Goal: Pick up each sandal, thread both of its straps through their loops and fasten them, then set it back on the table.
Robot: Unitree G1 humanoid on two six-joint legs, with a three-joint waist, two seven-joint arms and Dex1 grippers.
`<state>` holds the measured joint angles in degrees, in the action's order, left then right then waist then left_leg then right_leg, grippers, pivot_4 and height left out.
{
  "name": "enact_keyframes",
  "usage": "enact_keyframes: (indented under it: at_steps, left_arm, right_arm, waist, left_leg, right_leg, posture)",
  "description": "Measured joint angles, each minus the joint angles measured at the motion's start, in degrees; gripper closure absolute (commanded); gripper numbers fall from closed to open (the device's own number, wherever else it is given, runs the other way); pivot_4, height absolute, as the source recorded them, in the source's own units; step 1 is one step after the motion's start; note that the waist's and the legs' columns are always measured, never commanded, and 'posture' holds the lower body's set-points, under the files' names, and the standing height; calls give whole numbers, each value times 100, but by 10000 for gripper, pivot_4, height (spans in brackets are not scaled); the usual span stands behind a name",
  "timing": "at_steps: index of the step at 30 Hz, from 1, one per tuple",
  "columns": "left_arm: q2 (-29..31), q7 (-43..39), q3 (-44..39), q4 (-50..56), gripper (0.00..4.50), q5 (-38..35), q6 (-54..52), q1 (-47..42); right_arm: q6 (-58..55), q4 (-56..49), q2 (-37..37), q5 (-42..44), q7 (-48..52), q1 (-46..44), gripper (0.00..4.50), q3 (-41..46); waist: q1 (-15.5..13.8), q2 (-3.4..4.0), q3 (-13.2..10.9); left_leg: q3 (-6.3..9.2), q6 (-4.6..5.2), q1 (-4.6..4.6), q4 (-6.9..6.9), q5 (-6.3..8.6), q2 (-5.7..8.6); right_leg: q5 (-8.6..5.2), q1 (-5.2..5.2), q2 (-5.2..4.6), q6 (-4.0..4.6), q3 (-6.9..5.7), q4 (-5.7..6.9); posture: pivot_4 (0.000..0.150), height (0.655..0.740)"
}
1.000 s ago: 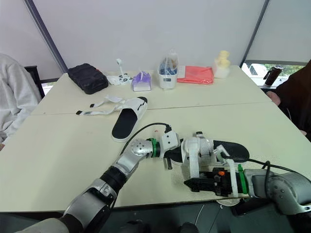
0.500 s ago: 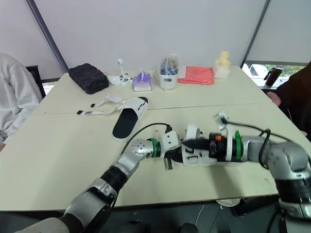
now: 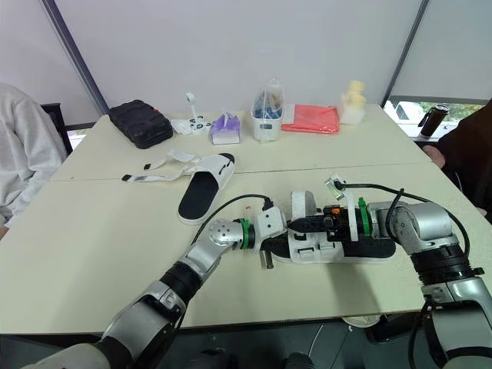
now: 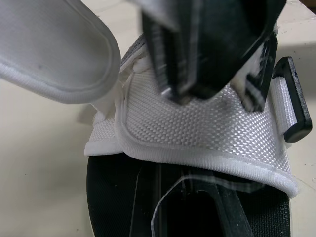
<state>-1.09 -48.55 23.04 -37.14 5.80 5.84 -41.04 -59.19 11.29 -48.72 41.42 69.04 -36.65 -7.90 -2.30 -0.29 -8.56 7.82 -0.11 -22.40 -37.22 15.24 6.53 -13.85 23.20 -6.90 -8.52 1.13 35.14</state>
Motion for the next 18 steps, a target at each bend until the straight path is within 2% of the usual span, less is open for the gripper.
enact_keyframes:
  at_steps: [12, 18]
  left_arm:
    - [9, 24, 29, 33, 45000, 0, -15, 18]
    - [33, 23, 38, 42, 45000, 0, -20, 21]
  right_arm:
    - [511, 126, -5, -727, 566, 146, 44178, -178]
    - [443, -28, -44, -795, 740, 230, 44178, -173]
  waist:
    - [-8, -6, 6]
    - [-11, -9, 7]
  left_leg:
    - [2, -1, 0, 0, 0, 0]
    - [3, -1, 0, 1, 0, 0]
  right_leg:
    - [0, -1, 0, 0, -1, 1]
    - [0, -1, 0, 0, -1, 0]
  posture:
    - [1500, 7400]
    - [1500, 7400]
